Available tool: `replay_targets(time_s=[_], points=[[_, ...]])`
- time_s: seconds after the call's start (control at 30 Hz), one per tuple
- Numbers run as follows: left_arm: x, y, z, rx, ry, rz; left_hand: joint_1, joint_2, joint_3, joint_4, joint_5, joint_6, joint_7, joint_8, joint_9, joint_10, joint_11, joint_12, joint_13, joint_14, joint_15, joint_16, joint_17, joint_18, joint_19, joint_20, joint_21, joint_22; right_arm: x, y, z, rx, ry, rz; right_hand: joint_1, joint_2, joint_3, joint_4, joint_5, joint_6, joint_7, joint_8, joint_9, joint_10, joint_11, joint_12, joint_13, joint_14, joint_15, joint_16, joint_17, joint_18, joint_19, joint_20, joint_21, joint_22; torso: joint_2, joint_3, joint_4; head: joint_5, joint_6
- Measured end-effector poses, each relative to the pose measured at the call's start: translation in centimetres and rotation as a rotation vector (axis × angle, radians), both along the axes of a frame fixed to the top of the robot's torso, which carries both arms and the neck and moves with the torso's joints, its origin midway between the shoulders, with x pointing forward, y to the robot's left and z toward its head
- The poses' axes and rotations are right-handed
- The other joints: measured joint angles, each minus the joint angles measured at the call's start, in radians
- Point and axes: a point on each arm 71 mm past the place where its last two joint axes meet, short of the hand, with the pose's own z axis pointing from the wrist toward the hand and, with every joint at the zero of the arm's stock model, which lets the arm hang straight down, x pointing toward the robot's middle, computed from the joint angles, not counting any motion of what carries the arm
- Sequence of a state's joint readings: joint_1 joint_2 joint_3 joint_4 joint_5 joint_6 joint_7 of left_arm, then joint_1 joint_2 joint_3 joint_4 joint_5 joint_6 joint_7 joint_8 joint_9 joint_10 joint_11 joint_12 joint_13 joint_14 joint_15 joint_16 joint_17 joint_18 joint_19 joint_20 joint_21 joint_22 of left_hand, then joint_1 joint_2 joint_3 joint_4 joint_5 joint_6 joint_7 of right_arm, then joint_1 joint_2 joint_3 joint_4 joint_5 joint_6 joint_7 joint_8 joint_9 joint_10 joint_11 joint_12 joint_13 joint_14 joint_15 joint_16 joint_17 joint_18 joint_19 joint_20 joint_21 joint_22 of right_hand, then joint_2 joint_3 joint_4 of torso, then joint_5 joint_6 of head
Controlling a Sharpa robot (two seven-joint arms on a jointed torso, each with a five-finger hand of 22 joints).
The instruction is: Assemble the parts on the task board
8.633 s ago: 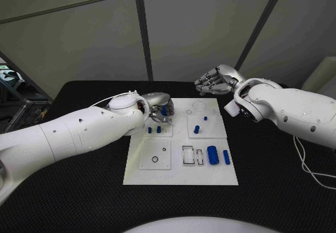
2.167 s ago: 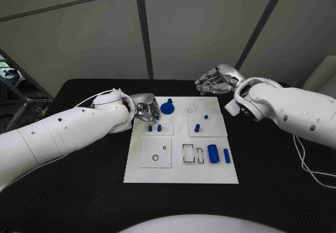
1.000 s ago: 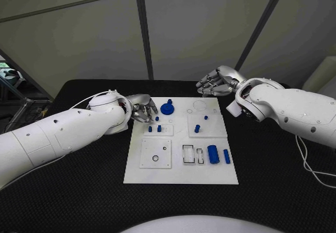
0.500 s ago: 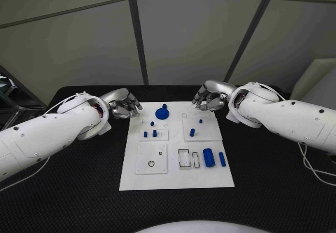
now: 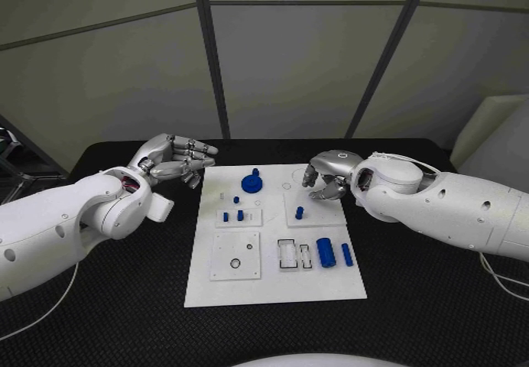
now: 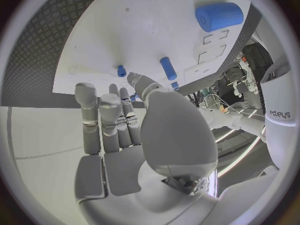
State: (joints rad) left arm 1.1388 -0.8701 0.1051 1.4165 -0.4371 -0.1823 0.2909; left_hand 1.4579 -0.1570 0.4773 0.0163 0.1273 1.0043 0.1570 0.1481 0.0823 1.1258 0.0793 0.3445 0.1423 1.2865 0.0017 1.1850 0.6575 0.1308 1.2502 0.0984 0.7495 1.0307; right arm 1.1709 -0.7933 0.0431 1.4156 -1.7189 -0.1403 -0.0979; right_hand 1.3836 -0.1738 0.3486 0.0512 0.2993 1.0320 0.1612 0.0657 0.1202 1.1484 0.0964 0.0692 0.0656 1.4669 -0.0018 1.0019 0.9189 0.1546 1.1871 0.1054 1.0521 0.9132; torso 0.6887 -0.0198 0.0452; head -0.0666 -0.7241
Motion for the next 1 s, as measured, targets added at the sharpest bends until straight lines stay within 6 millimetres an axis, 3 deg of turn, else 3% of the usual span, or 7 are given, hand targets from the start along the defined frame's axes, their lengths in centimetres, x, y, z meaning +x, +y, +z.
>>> replay_targets(time_s=[0.1,0.13,0.17,0.3,0.37,0.77,1.0], points=[[-0.33,0.2,0.11,-0.072,0.019,0.008,-0.001,0.001,-0.003,-0.003,0.0,0.0,0.0,0.0,-0.001,0.0,0.0,0.006,0.003,0.0,0.0,0.0,-0.004,0.005,-0.004,-0.004,-0.005,-0.004,-0.06,-0.02,-0.07,-0.021,-0.003,-0.002,-0.005,-0.005,-0.007,0.007,-0.006,-0.003,0.003,0.0,-0.001,-0.009,0.002,0.0,0.0,-0.002,0.002,0.031,0.024,-0.015,0.007,0.007,0.018,0.022,0.0,0.0003,-0.0001,0.0,-0.001],[-0.41,0.32,0.15,-0.097,0.025,0.013,-0.001,0.001,-0.003,-0.003,0.0,0.0,0.0,0.0,-0.001,0.0,0.0,0.006,0.002,0.0,0.0,0.0,-0.004,0.058,-0.004,-0.004,-0.008,-0.004,-0.08,-0.02,-0.1,-0.029,-0.002,-0.003,-0.005,-0.005,-0.007,0.007,-0.006,-0.003,0.003,0.0,-0.001,-0.009,0.002,0.0,0.0,-0.002,0.002,0.035,0.027,-0.015,0.007,0.007,0.02,0.024,0.0,0.0003,-0.0001,0.0,-0.002],[-0.46,0.4,0.17,-0.113,0.029,0.016,-0.001,0.001,-0.003,-0.003,0.0,0.0,0.0,0.0,-0.001,0.0,0.0,0.006,0.003,0.0,0.0,0.0,-0.004,0.062,-0.004,-0.004,-0.008,-0.004,-0.09,-0.02,-0.14,-0.035,-0.002,-0.004,-0.005,-0.005,-0.007,0.007,-0.006,-0.003,0.004,0.0,-0.001,-0.009,0.002,0.0,0.0,-0.004,0.004,0.04,0.031,-0.015,0.007,0.007,0.023,0.028,0.0,0.0003,0.0,0.0,-0.003],[-0.61,0.58,0.2,-0.156,0.04,0.025,-0.001,0.001,-0.003,-0.003,0.0,0.0,0.0,0.0,-0.001,0.0,0.0,0.009,0.003,-0.003,-0.003,-0.004,-0.006,0.061,-0.007,0.0,-0.008,-0.006,-0.15,0.0,-0.36,-0.05,0.004,-0.005,-0.005,-0.005,-0.007,0.007,-0.012,-0.006,0.001,0.0,-0.002,-0.009,0.002,0.005,0.0,-0.004,0.004,0.056,0.043,-0.015,0.007,0.007,0.029,0.037,0.0,0.0003,-0.0001,0.002,-0.004],[-0.66,0.63,0.22,-0.172,0.043,0.028,-0.001,0.001,-0.003,-0.003,0.0,0.0,0.0,0.0,-0.001,-0.002,0.002,0.011,0.004,-0.003,-0.003,-0.004,-0.008,-0.002,-0.007,0.0,-0.008,-0.006,-0.19,0.03,-0.51,-0.057,0.007,-0.006,-0.005,-0.005,-0.007,0.007,-0.012,-0.006,0.001,0.0,-0.002,-0.014,0.003,0.005,0.0,-0.004,0.004,0.073,0.057,-0.015,0.014,0.007,0.041,0.048,0.0,0.0003,0.0,0.005,-0.003],[-0.72,0.78,0.27,-0.214,0.051,0.038,-0.001,0.001,-0.003,-0.003,0.0,0.0,0.0,0.0,-0.001,-0.007,0.0,0.011,0.005,-0.003,-0.004,-0.004,-0.008,0.001,-0.007,0.0,-0.015,-0.009,-0.15,0.08,-0.89,-0.076,0.025,-0.008,0.022,0.022,0.041,0.006,-0.022,0.018,-0.006,0.001,0.002,0.004,-0.007,0.024,0.0,-0.004,0.004,0.186,0.156,-0.031,0.063,0.005,0.13,0.151,0.0,0.0002,0.0,0.008,-0.008],[-0.69,0.85,0.25,-0.22,0.053,0.041,-0.001,0.001,-0.006,-0.006,0.0,0.0,0.0,0.0,-0.001,-0.007,0.0,0.011,0.005,-0.003,-0.004,-0.004,-0.007,0.002,-0.007,0.0,-0.015,-0.01,-0.13,0.3,-0.86,-0.081,0.033,-0.004,0.037,0.054,0.086,0.002,-0.083,0.063,-0.02,0.011,0.011,0.044,-0.021,0.029,0.0,-0.001,0.001,0.236,0.196,-0.031,0.08,-0.005,0.178,0.205,0.0,0.0003,0.0,0.007,-0.012]])
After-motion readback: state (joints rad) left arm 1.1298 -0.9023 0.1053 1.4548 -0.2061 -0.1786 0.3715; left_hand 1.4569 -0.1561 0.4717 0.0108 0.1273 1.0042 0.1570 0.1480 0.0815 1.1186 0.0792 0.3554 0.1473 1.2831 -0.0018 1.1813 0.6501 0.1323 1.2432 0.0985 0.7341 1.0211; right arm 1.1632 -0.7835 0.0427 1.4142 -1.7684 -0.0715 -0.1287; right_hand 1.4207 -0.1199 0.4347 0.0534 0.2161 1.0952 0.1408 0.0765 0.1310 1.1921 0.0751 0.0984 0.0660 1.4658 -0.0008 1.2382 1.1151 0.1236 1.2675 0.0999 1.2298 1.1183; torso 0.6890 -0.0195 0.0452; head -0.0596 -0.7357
